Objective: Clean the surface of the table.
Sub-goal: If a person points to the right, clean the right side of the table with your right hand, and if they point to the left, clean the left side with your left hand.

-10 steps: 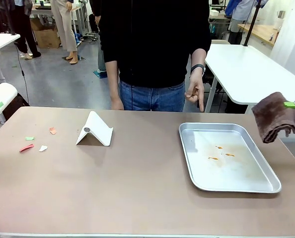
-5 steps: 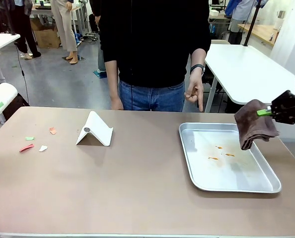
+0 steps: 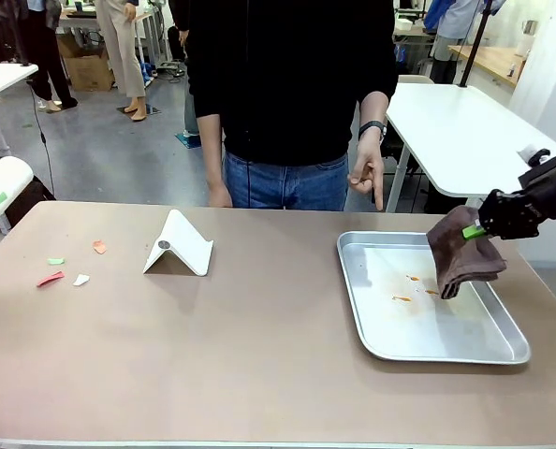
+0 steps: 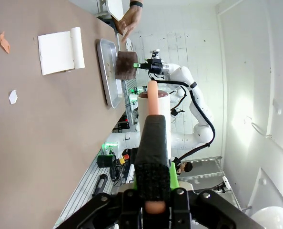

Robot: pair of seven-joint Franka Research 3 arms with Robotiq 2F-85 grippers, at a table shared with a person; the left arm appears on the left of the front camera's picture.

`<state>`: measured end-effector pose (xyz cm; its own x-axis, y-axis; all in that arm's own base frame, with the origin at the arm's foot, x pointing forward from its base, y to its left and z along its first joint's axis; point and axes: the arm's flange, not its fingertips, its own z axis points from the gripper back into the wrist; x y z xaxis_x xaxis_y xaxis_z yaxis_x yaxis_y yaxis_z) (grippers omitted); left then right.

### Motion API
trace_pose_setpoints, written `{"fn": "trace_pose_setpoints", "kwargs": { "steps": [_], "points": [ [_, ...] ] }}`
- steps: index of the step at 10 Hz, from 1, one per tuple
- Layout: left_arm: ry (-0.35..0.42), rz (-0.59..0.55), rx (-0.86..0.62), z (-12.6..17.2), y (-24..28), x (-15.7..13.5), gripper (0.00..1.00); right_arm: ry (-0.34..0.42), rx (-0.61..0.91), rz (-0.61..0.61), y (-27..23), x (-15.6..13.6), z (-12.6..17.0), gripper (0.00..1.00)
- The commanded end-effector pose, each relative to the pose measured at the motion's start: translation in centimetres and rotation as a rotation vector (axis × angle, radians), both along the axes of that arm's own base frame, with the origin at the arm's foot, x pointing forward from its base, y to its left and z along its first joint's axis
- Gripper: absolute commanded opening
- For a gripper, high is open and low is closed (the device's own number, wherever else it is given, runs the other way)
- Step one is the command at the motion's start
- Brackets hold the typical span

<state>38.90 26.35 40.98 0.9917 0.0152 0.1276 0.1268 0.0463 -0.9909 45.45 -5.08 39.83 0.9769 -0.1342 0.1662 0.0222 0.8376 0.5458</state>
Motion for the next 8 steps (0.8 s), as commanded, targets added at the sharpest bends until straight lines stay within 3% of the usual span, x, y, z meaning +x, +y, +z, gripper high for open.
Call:
{"fn": "trace_pose_setpoints", "kwargs": {
  "steps": [1, 5, 8],
  "points": [
    [0.000, 0.000, -0.005, 0.4, 0.2, -0.4, 0.00, 0.058, -0.151, 0.005, 0.2, 0.8, 0.1, 0.10],
    [0.000, 0.000, -0.005, 0.4, 0.2, -0.4, 0.00, 0.069, -0.247, 0.041, 1.3, 2.0, -0.7, 0.10],
    [0.000, 0.000, -0.005, 0.4, 0.2, -0.4, 0.00, 0.092, -0.147, 0.002, 2.7, 3.2, -2.4, 0.10]
  ]
}}
